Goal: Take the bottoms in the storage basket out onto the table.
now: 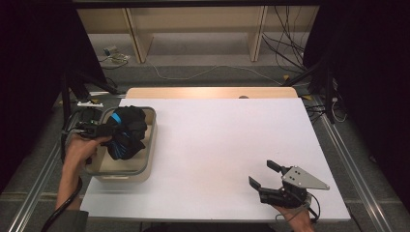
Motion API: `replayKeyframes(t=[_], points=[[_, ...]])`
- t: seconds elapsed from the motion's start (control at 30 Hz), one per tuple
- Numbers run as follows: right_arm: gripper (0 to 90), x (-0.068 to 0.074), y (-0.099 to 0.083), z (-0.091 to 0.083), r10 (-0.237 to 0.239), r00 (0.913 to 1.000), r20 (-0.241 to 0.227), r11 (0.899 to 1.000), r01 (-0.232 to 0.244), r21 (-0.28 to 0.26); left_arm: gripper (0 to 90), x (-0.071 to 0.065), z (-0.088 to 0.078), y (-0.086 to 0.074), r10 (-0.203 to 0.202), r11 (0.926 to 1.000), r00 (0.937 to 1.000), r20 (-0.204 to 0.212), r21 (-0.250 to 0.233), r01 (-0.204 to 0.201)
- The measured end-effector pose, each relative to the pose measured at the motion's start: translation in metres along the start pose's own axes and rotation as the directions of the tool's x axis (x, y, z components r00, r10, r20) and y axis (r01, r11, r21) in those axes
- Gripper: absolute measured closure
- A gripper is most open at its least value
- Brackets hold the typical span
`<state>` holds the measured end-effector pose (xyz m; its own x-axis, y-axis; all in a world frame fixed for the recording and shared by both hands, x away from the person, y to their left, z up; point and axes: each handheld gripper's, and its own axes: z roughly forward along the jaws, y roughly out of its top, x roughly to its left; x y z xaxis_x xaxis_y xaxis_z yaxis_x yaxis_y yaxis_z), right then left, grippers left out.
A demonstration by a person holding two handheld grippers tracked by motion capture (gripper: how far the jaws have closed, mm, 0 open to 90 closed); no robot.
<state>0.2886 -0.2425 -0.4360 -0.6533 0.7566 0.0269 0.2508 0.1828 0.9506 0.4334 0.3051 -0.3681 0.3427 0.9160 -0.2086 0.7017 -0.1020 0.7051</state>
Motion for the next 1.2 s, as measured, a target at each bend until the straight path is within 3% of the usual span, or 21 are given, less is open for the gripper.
replayKeyframes(t=[0.63,0.83,1.03,1.2], points=[[18.6,-0.001,0.000,0.000,0.002,1.0000,0.002,1.000,-0.002,-0.003,62.0,-0.006,-0.013,0.005,-0.025,0.9938,0.9963,0.082,-0.106,0.034],[18.6,-0.001,0.000,0.000,0.002,1.0000,0.004,1.000,-0.002,-0.001,61.9,-0.009,-0.016,0.007,-0.033,0.9868,0.9942,0.102,-0.154,0.048],[18.6,-0.001,0.000,0.000,0.001,1.0000,0.004,1.000,-0.001,-0.003,61.9,-0.013,-0.020,0.010,-0.050,0.9760,0.9878,0.147,-0.203,0.080],[18.6,-0.001,0.000,0.000,0.001,1.0000,0.001,1.000,-0.001,-0.004,61.8,-0.018,-0.023,0.012,-0.041,0.9703,0.9832,0.178,-0.228,0.082]])
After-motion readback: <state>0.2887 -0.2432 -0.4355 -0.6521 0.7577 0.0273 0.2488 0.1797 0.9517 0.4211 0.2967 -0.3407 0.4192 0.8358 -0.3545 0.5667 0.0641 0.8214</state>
